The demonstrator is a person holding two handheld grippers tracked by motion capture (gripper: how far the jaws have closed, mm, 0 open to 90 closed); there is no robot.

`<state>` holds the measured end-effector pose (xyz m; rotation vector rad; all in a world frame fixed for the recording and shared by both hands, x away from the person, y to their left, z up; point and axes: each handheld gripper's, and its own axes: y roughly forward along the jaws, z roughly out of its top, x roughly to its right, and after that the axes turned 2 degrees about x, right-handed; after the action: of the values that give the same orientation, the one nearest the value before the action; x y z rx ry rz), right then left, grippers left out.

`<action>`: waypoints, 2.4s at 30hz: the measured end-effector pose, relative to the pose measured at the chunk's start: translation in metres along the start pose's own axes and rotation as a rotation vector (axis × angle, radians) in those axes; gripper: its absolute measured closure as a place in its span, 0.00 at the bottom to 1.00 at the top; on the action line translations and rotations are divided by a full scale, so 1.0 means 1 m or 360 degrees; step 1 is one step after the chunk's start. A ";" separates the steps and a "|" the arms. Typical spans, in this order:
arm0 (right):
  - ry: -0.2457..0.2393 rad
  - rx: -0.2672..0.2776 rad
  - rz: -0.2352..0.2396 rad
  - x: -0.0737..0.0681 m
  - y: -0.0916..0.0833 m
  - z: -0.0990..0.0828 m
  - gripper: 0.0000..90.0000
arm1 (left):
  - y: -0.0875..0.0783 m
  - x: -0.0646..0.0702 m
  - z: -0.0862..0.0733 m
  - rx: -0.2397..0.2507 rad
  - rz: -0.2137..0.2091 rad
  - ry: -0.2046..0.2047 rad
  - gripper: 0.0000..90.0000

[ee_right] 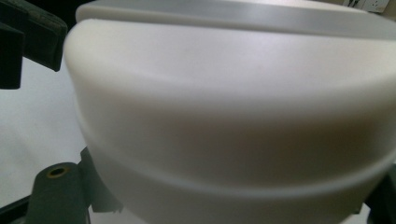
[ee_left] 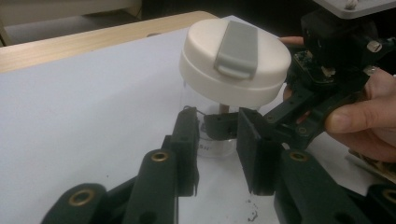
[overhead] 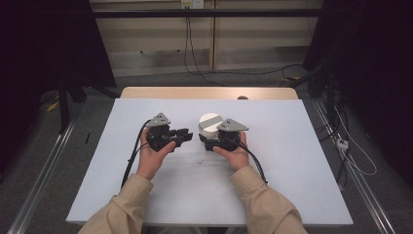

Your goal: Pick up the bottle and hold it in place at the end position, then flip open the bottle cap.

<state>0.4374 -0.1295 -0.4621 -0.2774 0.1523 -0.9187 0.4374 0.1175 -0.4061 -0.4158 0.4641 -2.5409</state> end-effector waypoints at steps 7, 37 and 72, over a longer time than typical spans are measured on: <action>0.0000 -0.0002 -0.0003 0.000 0.000 0.000 0.21 | 0.001 0.000 0.003 -0.0005 -0.0006 0.0010 0.83; -0.0001 -0.0009 -0.0007 0.000 0.000 0.000 0.21 | 0.012 0.000 0.008 -0.0044 0.0002 0.0035 1.00; -0.0002 -0.0012 -0.0007 -0.001 0.000 0.000 0.21 | 0.024 0.006 0.016 -0.0063 -0.0024 0.0058 1.00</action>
<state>0.4375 -0.1288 -0.4623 -0.2857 0.1539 -0.9226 0.4490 0.0907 -0.4000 -0.3892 0.5276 -2.5612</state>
